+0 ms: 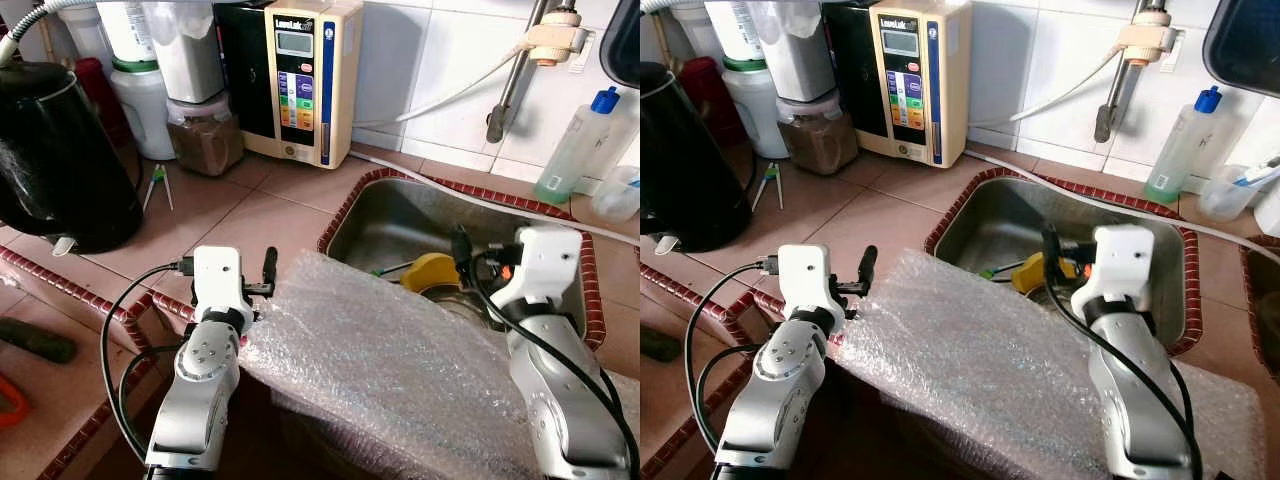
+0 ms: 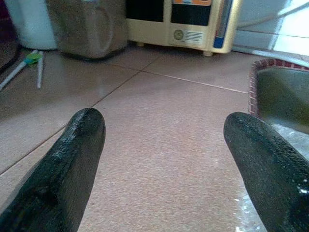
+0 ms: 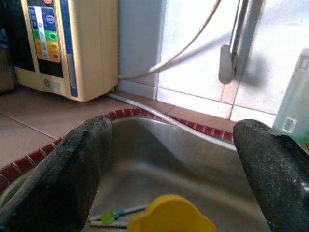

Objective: Kitchen organization

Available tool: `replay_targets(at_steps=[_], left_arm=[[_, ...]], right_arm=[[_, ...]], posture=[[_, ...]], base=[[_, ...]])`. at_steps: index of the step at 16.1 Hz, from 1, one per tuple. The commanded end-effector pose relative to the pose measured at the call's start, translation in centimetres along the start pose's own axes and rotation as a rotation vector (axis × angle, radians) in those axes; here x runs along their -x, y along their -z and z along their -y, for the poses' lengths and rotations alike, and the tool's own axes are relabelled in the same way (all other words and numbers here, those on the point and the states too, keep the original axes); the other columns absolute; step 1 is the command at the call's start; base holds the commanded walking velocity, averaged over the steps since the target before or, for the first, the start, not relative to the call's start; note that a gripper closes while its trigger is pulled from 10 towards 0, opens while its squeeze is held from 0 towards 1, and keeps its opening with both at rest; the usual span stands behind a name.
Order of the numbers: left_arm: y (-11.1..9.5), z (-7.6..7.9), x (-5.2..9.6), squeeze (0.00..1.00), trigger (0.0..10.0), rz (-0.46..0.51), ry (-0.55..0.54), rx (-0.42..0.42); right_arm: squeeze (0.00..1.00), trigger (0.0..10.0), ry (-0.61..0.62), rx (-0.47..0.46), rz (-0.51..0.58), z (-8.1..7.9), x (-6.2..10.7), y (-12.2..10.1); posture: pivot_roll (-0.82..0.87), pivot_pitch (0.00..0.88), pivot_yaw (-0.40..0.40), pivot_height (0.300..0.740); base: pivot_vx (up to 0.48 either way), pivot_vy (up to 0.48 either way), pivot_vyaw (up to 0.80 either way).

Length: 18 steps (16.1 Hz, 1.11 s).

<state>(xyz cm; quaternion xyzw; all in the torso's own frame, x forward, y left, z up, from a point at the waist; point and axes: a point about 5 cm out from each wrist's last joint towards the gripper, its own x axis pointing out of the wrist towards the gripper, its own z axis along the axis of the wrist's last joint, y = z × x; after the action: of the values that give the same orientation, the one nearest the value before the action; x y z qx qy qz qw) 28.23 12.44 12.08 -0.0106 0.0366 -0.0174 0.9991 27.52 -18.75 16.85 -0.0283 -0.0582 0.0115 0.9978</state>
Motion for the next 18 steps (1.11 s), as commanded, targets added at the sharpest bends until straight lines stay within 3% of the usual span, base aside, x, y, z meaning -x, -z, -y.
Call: replay_targets(at_steps=[1, 12, 13, 14, 18], left_arm=[[-0.26, -0.04, -0.07, 0.00, 10.0, 0.007, -0.002, 0.003], [-0.64, 0.39, -0.54, 0.00, 10.0, 0.006, 0.037, -0.062], [-0.65, 0.36, -0.51, 0.00, 10.0, 0.009, 0.038, -0.069], [-0.63, 0.33, -0.51, 0.00, 10.0, 0.006, 0.040, -0.069], [-0.61, 0.22, -0.52, 0.00, 10.0, -0.003, 0.045, -0.070]], right_arm=[[1.00, 10.0, -0.006, -0.005, -0.008, -0.13, -0.22, -0.03], [1.00, 10.0, 0.040, -0.071, -0.013, -0.63, 0.00, 0.51], [0.96, 10.0, 0.044, -0.072, -0.014, -0.59, 0.00, 0.56], [0.86, 10.0, 0.047, -0.074, -0.014, -0.48, -0.09, 0.58], [0.84, 10.0, 0.060, -0.099, -0.012, -0.54, -0.49, 0.49]], posture=[[-0.16, 0.000, 0.000, 0.740], [-0.17, 0.000, 0.057, 0.740], [-0.17, 0.000, 0.058, 0.740], [-0.16, 0.000, 0.060, 0.740], [-0.16, 0.000, 0.062, 0.740]], base=[[0.000, 0.000, 0.00], [0.000, 0.000, 0.00], [-0.240, 0.000, 0.00], [0.000, 0.000, 0.00], [-0.251, 0.000, 0.00]])
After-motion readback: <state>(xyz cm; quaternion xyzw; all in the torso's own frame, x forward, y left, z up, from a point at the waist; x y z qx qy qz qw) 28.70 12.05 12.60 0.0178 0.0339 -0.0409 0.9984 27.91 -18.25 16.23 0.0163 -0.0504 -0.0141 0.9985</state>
